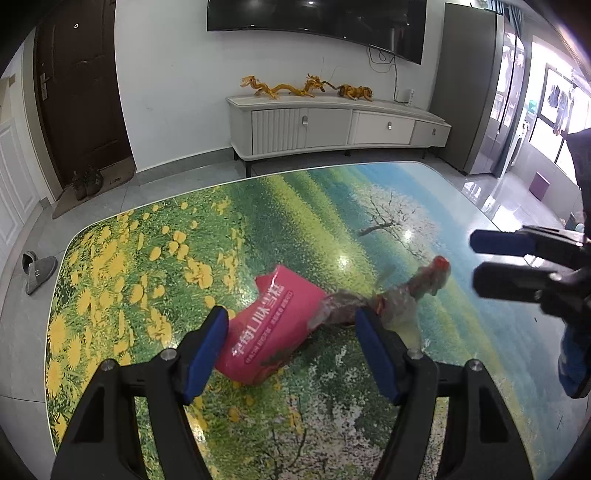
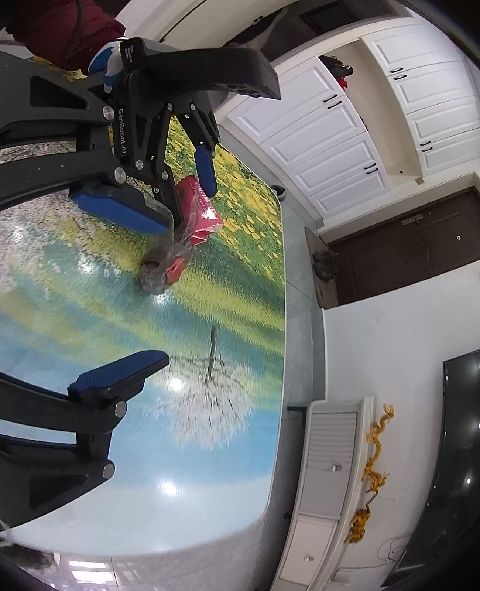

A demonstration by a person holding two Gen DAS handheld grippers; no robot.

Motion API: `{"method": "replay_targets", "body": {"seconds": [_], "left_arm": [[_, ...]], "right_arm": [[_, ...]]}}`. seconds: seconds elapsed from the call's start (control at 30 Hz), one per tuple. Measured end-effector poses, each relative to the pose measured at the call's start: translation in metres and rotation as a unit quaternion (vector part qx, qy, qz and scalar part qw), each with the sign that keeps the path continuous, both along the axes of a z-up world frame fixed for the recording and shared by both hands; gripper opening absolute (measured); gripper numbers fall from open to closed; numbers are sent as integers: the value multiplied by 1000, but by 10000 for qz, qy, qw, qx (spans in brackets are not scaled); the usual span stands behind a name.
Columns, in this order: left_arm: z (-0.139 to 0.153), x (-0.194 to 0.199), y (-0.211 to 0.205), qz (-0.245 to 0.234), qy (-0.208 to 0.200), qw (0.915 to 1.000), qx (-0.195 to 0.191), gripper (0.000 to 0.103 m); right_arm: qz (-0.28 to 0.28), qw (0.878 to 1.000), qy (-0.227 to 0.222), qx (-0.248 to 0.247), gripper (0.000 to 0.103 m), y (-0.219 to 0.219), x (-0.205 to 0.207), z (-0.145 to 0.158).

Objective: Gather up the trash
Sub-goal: 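Grasp the pink bag with the left tool while the right tool grasps the clear bag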

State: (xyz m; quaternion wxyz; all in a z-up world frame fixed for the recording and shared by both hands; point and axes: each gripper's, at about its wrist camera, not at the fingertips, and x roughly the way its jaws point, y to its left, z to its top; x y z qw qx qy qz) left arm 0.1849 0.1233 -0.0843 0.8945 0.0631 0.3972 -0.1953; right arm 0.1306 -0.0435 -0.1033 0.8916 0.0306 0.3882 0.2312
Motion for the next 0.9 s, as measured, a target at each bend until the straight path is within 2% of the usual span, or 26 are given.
{"method": "replay_targets", "body": {"seconds": [0.1,0.2,0.3,0.4,0.7,0.73,0.8,0.9], "left_arm": [[-4,5,-1,-16,39,10000,74,67],[-10,10,1,-11,152,9999,65,60],[-12,11,3,-11,192,9998,-2,60],[-12,13,2,-25,197,9998,-13,60],[-14,14,-5,-36,229,9997,22,59],[-15,15,-6,-31,234,9997,30,56],[-16,15,-6,-44,297,9995,31,42],[-17,13,-7,-28,290,9996,30,36]], "right_arm": [[95,9999,126,21,55,9,10,-11],[177,9995,233,68,45,15,18,-20],[239,9992,298,102,35,17,23,-25],[291,9990,319,110,15,20,26,-29],[-226,9990,230,294,13,-17,20,-23],[-277,9989,230,303,13,-22,19,-22],[-384,9985,222,336,13,-32,14,-20],[-519,9978,187,372,13,-46,5,-15]]}}
